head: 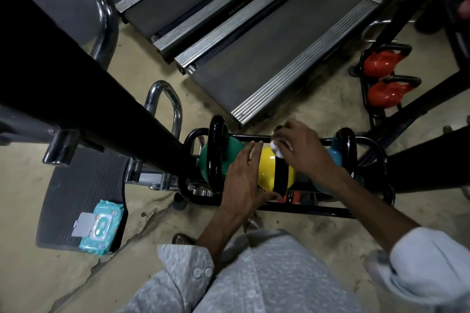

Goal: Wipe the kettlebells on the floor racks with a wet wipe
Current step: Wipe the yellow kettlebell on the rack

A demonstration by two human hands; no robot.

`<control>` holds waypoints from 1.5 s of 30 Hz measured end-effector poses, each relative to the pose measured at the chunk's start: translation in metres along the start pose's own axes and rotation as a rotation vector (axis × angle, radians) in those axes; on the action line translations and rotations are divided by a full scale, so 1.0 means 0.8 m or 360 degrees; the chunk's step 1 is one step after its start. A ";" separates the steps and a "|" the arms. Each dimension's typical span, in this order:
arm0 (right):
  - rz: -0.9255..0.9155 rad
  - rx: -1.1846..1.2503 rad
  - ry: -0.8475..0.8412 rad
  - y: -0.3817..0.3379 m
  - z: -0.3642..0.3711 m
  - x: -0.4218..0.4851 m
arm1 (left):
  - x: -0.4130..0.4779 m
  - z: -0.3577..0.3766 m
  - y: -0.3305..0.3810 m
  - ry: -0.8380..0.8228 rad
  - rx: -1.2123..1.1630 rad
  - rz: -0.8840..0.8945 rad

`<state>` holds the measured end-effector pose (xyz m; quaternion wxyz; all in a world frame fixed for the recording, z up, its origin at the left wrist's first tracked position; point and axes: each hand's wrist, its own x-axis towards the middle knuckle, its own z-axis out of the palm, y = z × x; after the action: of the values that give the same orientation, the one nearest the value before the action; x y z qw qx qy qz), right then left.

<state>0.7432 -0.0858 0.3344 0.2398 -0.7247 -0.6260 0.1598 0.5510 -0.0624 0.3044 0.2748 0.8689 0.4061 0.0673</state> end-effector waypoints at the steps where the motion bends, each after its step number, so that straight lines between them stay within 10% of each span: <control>1: 0.0098 0.0104 0.0091 0.008 0.004 0.010 | 0.000 -0.001 0.001 0.0003 -0.0002 0.0006; 8: 0.1065 0.1268 0.0305 0.045 0.040 0.046 | 0.007 -0.010 0.013 -0.0066 0.0095 0.0088; 15: 0.1192 0.1584 0.0588 0.052 0.068 0.018 | 0.012 -0.012 0.015 -0.0108 0.0081 0.0138; 32: 0.1030 0.1343 0.0758 0.004 0.069 -0.076 | 0.019 -0.015 0.006 -0.0194 -0.0009 0.0180; 45: 0.0433 0.0288 0.0786 -0.058 0.081 -0.129 | 0.016 -0.025 0.001 -0.0264 0.0003 0.0281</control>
<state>0.6531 -0.1734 0.2987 0.4250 -0.7945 -0.4290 0.0645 0.5534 -0.0447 0.3202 0.2997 0.9041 0.3041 0.0186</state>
